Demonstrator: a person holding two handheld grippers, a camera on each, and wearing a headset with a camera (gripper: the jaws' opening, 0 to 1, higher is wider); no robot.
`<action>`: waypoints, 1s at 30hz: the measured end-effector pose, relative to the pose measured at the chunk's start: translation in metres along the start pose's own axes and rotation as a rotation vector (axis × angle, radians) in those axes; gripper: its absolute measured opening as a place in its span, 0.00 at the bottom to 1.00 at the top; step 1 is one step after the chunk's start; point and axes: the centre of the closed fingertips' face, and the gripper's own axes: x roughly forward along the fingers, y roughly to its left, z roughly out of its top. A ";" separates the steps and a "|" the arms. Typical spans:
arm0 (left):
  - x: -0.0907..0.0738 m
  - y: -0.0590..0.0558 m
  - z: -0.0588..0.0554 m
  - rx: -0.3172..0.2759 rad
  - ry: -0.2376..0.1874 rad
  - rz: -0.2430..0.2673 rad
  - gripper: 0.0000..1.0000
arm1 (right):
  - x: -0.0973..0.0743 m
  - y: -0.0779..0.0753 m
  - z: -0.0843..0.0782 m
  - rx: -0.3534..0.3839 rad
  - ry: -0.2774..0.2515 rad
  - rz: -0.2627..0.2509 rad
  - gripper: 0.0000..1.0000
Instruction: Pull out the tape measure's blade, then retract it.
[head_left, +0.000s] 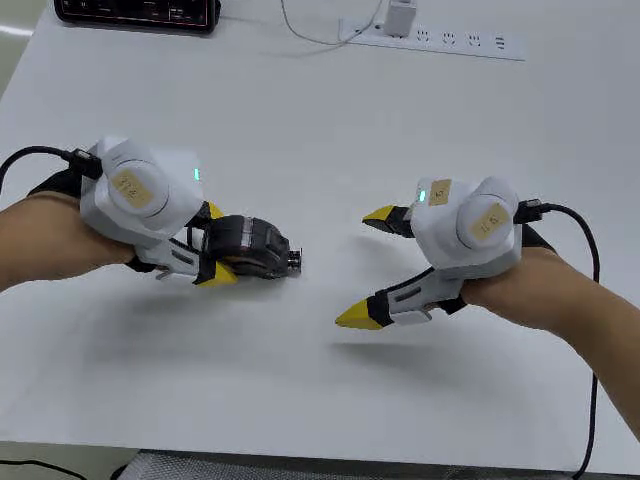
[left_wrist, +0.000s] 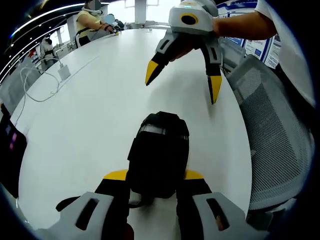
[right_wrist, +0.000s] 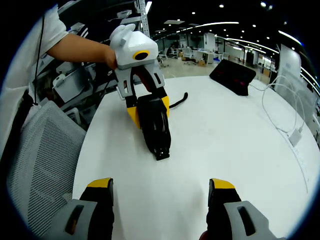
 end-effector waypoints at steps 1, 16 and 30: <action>0.000 0.000 0.000 0.001 0.002 0.001 0.31 | 0.001 0.000 0.001 0.000 -0.002 0.001 0.75; 0.002 0.001 -0.001 0.010 0.002 0.006 0.30 | 0.010 -0.002 0.005 -0.001 -0.024 0.006 0.71; 0.002 0.001 -0.002 0.018 0.015 0.014 0.30 | 0.028 -0.007 0.018 -0.018 -0.082 0.017 0.50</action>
